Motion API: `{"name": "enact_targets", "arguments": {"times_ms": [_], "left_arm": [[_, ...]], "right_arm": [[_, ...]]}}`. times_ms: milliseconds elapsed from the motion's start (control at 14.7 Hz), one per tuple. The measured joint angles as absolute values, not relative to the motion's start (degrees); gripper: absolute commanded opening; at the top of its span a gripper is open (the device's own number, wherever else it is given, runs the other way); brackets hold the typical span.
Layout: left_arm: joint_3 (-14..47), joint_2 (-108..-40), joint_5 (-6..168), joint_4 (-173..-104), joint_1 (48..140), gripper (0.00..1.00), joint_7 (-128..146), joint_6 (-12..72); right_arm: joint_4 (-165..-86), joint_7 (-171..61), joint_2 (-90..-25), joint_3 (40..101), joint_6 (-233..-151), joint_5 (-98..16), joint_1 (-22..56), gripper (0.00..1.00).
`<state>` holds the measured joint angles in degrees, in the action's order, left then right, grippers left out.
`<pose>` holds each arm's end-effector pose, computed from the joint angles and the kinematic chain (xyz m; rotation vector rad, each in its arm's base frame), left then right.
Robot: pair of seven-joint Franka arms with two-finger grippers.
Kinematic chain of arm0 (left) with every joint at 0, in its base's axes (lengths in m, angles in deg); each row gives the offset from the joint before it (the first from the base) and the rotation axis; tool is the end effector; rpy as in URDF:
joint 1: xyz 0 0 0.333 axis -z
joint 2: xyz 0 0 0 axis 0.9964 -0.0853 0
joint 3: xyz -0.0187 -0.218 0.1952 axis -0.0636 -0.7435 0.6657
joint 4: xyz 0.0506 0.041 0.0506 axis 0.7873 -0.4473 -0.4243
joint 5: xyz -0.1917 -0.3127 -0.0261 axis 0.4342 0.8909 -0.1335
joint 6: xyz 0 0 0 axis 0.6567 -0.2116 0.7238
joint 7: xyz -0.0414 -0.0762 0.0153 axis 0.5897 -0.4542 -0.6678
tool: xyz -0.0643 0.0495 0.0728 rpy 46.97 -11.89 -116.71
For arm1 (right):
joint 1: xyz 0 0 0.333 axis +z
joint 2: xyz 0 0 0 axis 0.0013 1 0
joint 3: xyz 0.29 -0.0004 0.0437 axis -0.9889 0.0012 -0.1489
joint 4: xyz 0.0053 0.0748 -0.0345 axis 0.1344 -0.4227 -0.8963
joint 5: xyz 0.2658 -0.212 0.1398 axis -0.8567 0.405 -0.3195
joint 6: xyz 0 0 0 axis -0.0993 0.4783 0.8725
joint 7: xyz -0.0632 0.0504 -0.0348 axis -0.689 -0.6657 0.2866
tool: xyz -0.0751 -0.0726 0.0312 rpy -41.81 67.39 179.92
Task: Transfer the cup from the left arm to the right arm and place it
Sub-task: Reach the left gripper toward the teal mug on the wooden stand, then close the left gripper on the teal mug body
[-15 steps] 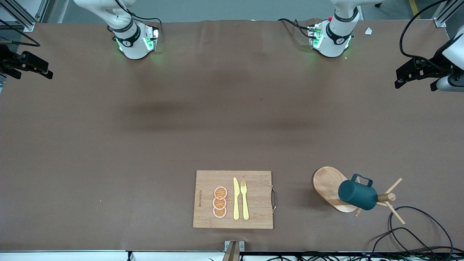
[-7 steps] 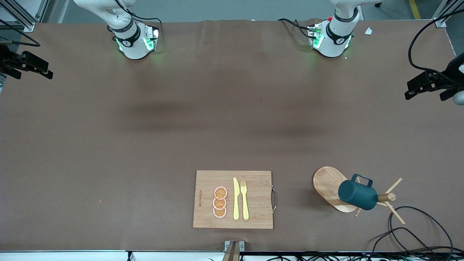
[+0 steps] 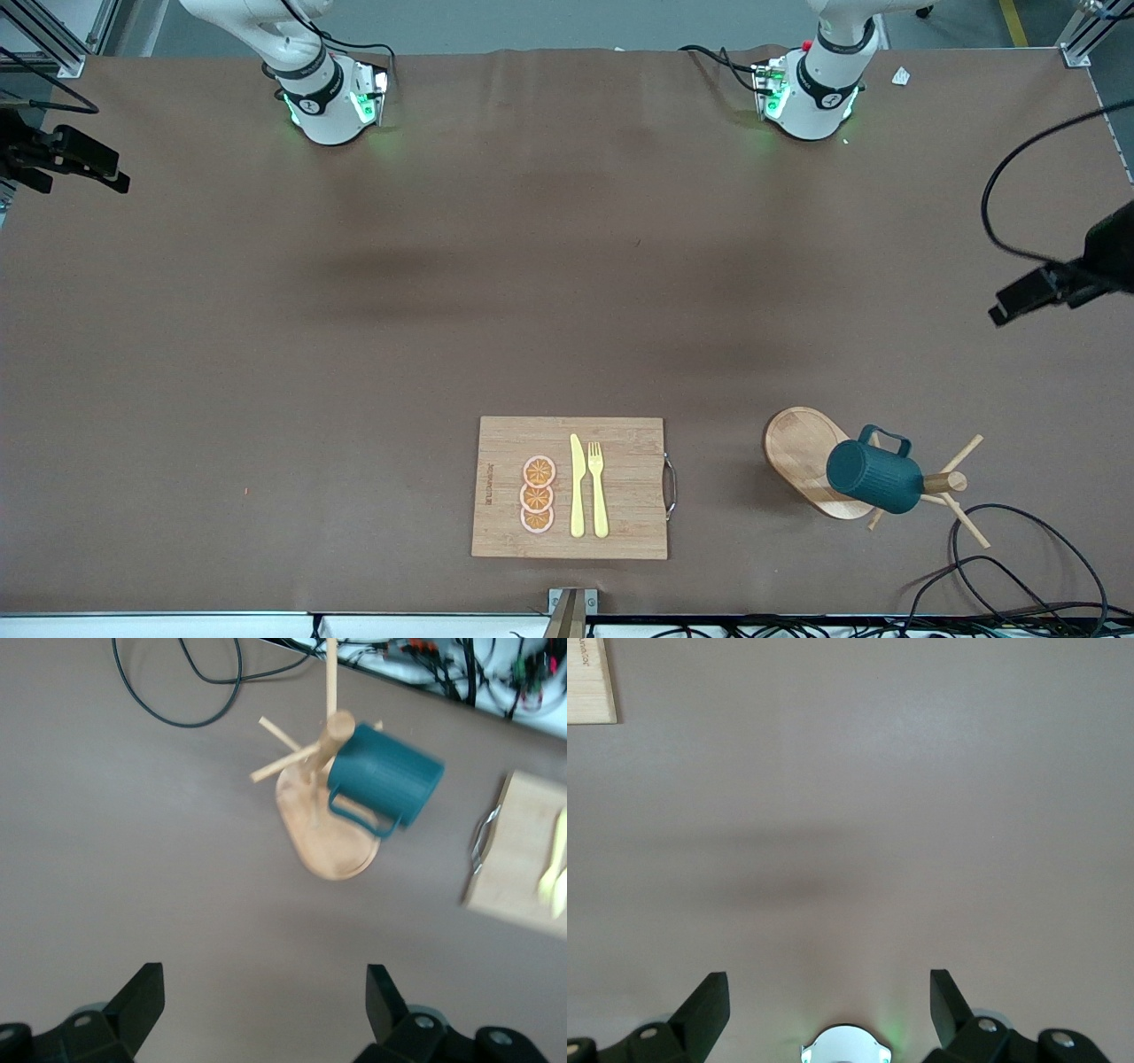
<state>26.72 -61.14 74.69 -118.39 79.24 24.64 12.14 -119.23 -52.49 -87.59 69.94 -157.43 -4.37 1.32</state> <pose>0.6061 -0.0165 0.5704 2.9952 0.5419 0.1443 0.4786 -0.0326 0.6193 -3.1163 0.0323 0.1606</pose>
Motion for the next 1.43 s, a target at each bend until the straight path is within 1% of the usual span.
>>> {"name": "enact_targets", "arguments": {"times_ms": [476,952,1156,1429], "left_arm": [[26.1,-68.8,77.9,-118.0,80.6,1.00,49.3,26.0],[25.0,-78.5,78.4,-116.4,82.7,1.00,66.2,44.0],[24.8,-81.4,78.9,-115.5,83.2,1.00,69.2,46.2],[24.8,-82.5,81.3,-115.4,83.0,1.00,71.0,46.2]], "right_arm": [[-119.2,-52.5,-87.6,69.9,-157.4,-4.4,1.3,1.00],[-119.2,-52.5,-87.6,69.8,-157.2,-4.4,1.3,1.00],[-119.2,-52.5,-87.6,69.8,-157.1,-4.4,1.3,1.00],[-119.2,-52.5,-87.6,69.8,-157.1,-4.4,1.3,1.00]]}}
